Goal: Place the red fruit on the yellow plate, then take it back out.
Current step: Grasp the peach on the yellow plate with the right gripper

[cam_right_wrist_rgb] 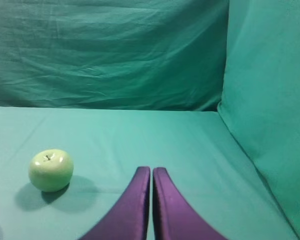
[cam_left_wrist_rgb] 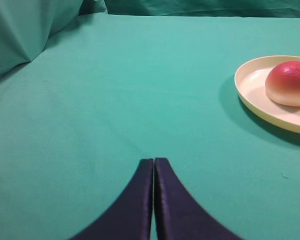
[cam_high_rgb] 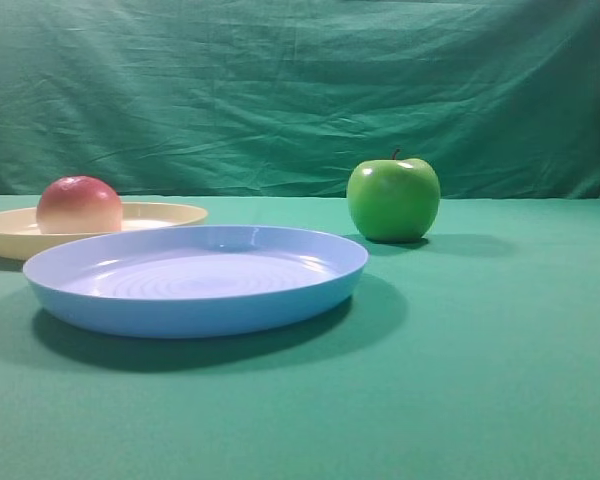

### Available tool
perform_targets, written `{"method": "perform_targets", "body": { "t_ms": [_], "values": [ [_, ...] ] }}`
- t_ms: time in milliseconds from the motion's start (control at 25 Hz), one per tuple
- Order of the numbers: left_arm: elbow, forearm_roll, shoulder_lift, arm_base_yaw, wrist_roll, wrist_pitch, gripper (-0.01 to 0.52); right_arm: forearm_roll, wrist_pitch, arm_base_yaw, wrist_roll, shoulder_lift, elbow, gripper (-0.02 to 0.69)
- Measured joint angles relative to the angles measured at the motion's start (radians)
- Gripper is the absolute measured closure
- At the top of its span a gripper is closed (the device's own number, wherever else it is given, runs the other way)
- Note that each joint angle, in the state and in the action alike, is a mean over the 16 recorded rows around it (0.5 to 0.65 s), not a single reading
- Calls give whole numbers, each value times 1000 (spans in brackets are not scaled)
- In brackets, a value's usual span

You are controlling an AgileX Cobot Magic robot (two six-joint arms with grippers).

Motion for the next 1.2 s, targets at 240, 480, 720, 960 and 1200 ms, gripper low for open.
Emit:
{"method": "perform_targets", "body": {
  "t_ms": [240,480,720,960,1200],
  "values": [
    [0,0,0,0,0,0,514,28,-48,-10,8,-40,162,665],
    [0,0,0,0,0,0,514,46,-76,-11,13,-44,248,665],
    [0,0,0,0,0,0,514,53,-98,-11,14,-44,277,665],
    [0,0,0,0,0,0,514,62,-108,-11,14,-44,279,665],
    [0,0,0,0,0,0,514,79,-102,-11,14,-44,261,665]
  ]
}}
